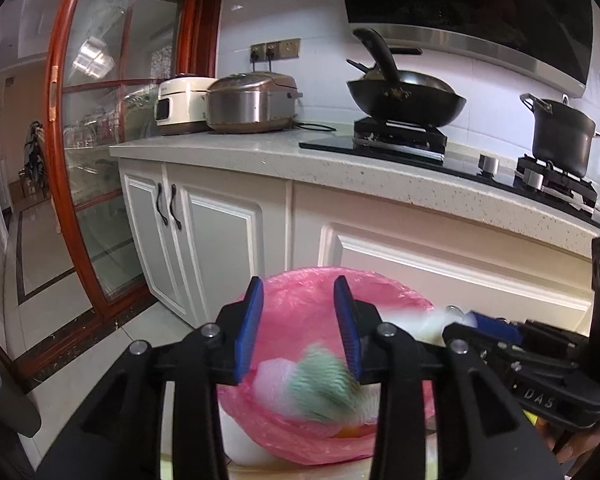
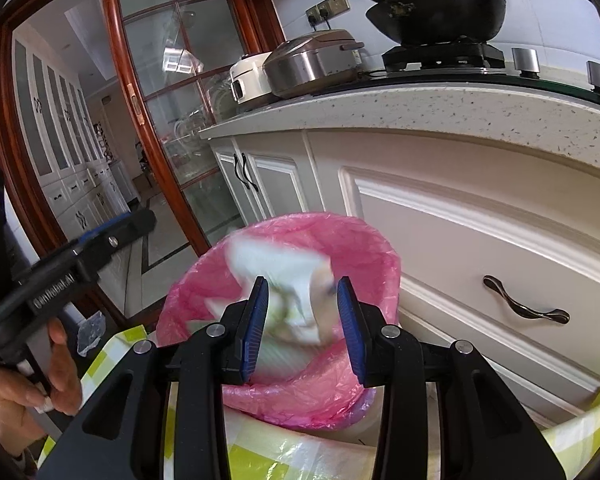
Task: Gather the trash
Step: 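Carry the green cloth and paper napkin to the pink bin and release both, then return both tools to the table over the sponge and tissues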
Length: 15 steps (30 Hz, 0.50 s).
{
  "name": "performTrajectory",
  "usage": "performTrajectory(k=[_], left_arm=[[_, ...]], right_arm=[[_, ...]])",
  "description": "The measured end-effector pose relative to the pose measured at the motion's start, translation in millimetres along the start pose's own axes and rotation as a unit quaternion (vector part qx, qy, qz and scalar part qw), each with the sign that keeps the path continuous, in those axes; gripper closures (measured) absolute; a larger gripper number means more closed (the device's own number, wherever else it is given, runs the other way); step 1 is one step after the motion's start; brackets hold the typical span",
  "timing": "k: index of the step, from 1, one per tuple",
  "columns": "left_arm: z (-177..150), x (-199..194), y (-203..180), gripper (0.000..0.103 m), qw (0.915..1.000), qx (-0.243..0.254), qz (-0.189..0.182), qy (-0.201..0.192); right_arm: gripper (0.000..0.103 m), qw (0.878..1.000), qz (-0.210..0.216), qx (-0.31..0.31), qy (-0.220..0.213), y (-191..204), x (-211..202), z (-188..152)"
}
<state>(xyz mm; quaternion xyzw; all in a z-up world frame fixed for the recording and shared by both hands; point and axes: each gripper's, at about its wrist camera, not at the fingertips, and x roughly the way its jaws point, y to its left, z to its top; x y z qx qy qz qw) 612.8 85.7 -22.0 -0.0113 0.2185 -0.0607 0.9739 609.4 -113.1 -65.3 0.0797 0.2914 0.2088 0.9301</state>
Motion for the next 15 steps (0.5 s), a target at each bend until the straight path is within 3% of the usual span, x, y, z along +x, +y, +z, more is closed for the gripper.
performTrajectory(k=[3,9,13,15], left_arm=[[-1,-11,7,0.066,0.9999,-0.008,0.008,-0.002],[-6,-43,15,0.066,0.9997,-0.017,0.019,-0.003],[-13,-87,20,0.056,0.9989,-0.036,0.026,-0.015],[-20,-119,21,0.050,0.9981,-0.045,0.033,-0.023]], right_arm=[[0.058,1.000,-0.002,0.001,0.005,3,-1,-3],[0.057,1.000,-0.002,0.011,0.000,7,-30,-5],[0.056,1.000,-0.007,0.010,-0.011,12,-78,-13],[0.051,1.000,-0.012,0.002,-0.016,18,-106,-24]])
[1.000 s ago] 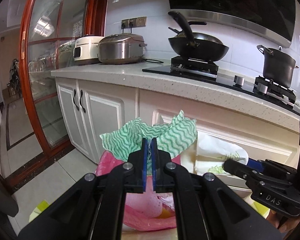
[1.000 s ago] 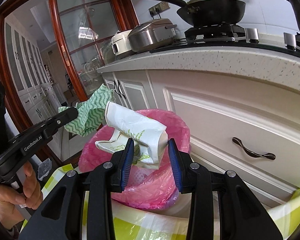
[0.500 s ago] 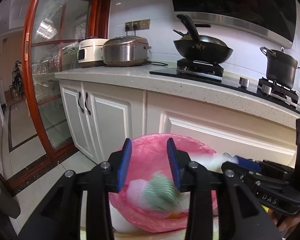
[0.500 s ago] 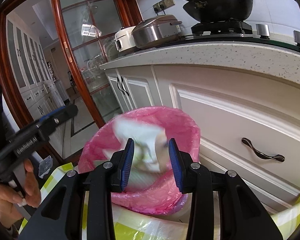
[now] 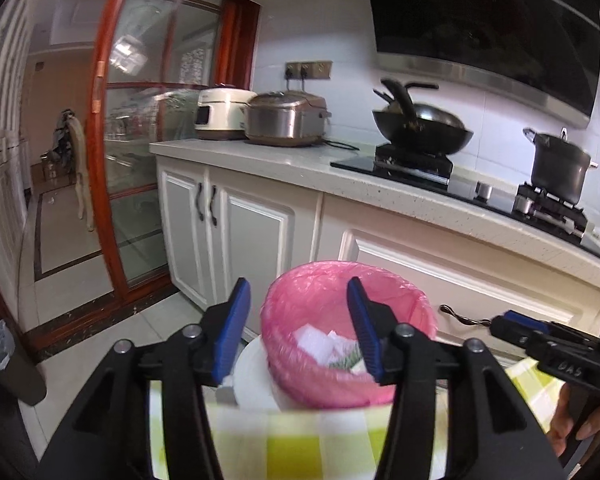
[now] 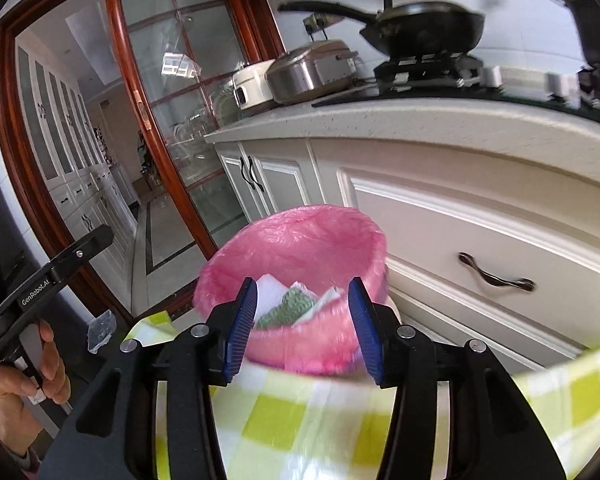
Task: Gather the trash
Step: 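Return both tools to the table over the sponge and tissues, then grasp the yellow sponge with the right gripper while the left gripper grasps a white tissue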
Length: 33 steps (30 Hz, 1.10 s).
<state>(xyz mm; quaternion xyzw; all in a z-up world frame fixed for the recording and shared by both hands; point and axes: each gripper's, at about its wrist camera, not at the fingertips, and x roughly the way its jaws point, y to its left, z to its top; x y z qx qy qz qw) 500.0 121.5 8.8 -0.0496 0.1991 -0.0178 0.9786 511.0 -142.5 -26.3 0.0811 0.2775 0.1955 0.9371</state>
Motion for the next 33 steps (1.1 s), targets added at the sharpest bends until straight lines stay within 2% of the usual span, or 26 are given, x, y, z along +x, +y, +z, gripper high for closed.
performTrajectory(k=[2,8,12,17,24,33], left_arm=[[-8,-30,3,0.037,0.9999,-0.008,0.008,-0.006],[-43,-120,7,0.017,0.9993,-0.015,0.032,-0.011],[-75,-164,12,0.015,0.9987,-0.026,0.043,-0.001],[-124,-204,16,0.014,0.9974,-0.023,0.065,0.020],[-175,-225,20,0.014,0.9953,-0.030,0.076,0.052],[-205,-210,-1,0.014,0.9933,0.005,0.067,0.094]], right_arm=[[0.046,1.000,-0.002,-0.012,-0.002,5,-24,-11],[0.041,0.999,-0.013,-0.052,0.004,29,-92,-60],[0.039,0.998,-0.017,-0.061,0.025,40,-116,-103],[0.038,0.997,-0.021,-0.046,0.063,46,-123,-154],[0.032,0.994,-0.023,-0.043,0.097,56,-117,-195],[0.028,0.990,-0.030,-0.029,0.131,52,-88,-201]])
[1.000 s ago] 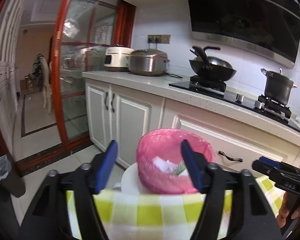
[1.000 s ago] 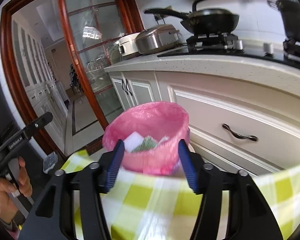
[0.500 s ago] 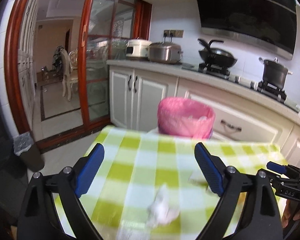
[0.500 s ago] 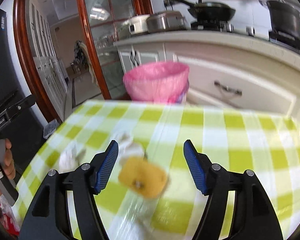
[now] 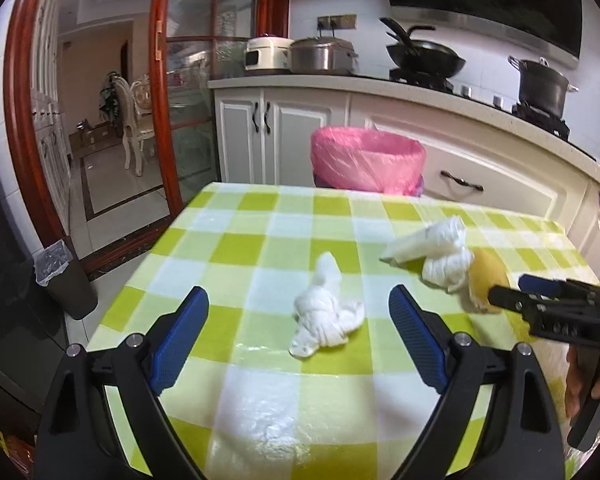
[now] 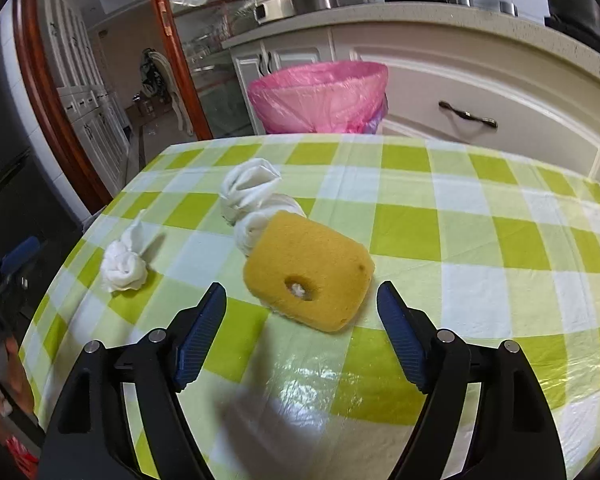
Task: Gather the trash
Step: 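Grasp the yellow sponge with the right gripper while the left gripper grasps a white tissue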
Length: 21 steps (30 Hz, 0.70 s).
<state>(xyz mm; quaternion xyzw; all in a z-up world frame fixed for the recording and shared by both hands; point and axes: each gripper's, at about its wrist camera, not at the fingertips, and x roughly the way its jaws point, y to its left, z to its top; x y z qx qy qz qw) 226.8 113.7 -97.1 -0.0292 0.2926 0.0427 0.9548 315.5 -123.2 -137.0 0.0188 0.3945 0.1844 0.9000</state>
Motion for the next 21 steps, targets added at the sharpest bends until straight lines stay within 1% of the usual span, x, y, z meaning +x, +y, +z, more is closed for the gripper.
performTrajectory(k=[5,10,14,18,19,20,21], left_arm=[[2,11,-1,0.014,0.9999,-0.009,-0.009,0.007],[3,27,-5,0.014,0.9997,-0.004,-0.009,0.024],[5,47,-11,0.014,0.9986,-0.002,-0.015,0.050],[8,66,-17,0.016,0.9972,0.000,-0.016,0.073],[8,69,-18,0.017,0.9969,0.000,-0.016,0.077],[8,71,-19,0.022,0.9967,0.000,-0.018,0.079],[7,75,-21,0.025,0.9962,0.002,-0.020,0.085]], right_arm=[[0.026,1.000,0.003,0.004,0.007,-3,10,4],[0.026,1.000,0.007,0.006,0.017,-3,22,7],[0.027,1.000,0.014,-0.003,0.021,-1,26,7],[0.030,1.000,0.019,-0.001,0.020,-4,25,8],[0.030,1.000,0.020,0.001,0.020,-5,25,9],[0.031,1.000,0.020,0.003,0.021,-7,26,9],[0.032,1.000,0.021,0.004,0.023,-8,26,10]])
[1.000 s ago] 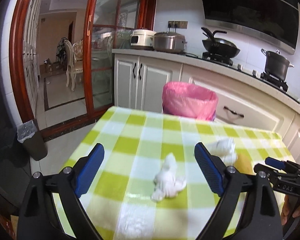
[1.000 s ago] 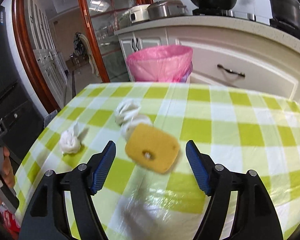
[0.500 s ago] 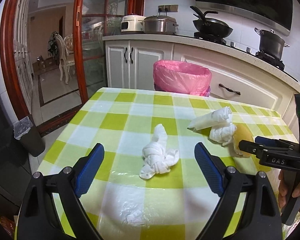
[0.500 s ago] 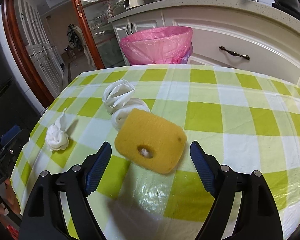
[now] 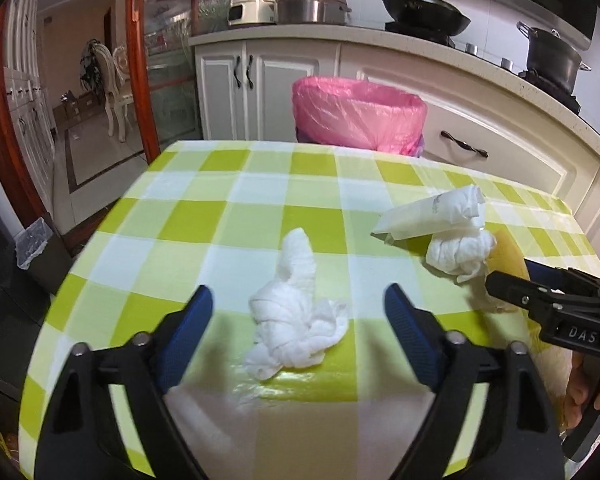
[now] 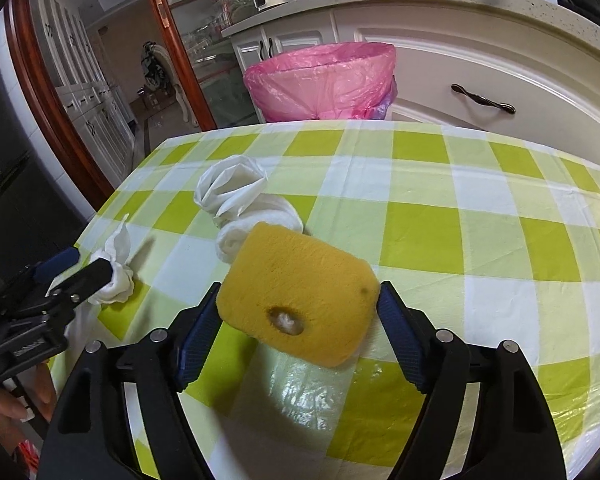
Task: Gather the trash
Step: 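Grasp the yellow sponge with the right gripper while the left gripper grasps a white tissue, then carry the tissue and yellow sponge to the pink bin and release both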
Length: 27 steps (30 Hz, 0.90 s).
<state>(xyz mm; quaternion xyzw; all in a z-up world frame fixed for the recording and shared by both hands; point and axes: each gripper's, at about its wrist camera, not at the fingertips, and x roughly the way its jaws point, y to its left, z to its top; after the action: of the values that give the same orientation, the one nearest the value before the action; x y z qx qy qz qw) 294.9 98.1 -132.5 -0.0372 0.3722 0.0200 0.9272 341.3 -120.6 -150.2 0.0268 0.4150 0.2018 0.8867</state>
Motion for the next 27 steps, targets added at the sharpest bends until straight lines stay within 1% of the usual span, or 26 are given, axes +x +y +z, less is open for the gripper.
performTrajectory(k=[2,3,5,8,12,17,27], left_arm=[[-1,6,-3,0.036,0.9999,0.005,0.003,0.010],[-2,8,-5,0.040,0.9999,0.008,0.001,0.014],[-5,10,-8,0.064,0.9996,0.018,-0.002,0.021],[-9,4,-10,0.072,0.9996,0.025,-0.002,0.010],[-10,-10,-11,0.075,0.9996,0.024,-0.007,-0.008],[-8,-42,-14,0.075,0.9985,0.014,-0.022,-0.048],[-12,-113,-31,0.075,0.9921,0.024,-0.037,-0.117]], right_arm=[[0.034,1.000,0.002,-0.002,0.003,-1,1,-1],[0.039,1.000,0.000,-0.006,-0.001,-1,-1,-1],[0.042,1.000,0.004,-0.009,-0.008,-1,-5,-3],[0.044,1.000,0.008,-0.007,-0.022,-3,-16,-5],[0.044,0.999,0.010,0.005,-0.036,-7,-32,-6],[0.044,0.998,0.015,0.006,-0.062,-1,-65,-11],[0.044,0.992,0.024,-0.014,-0.122,21,-139,-25]])
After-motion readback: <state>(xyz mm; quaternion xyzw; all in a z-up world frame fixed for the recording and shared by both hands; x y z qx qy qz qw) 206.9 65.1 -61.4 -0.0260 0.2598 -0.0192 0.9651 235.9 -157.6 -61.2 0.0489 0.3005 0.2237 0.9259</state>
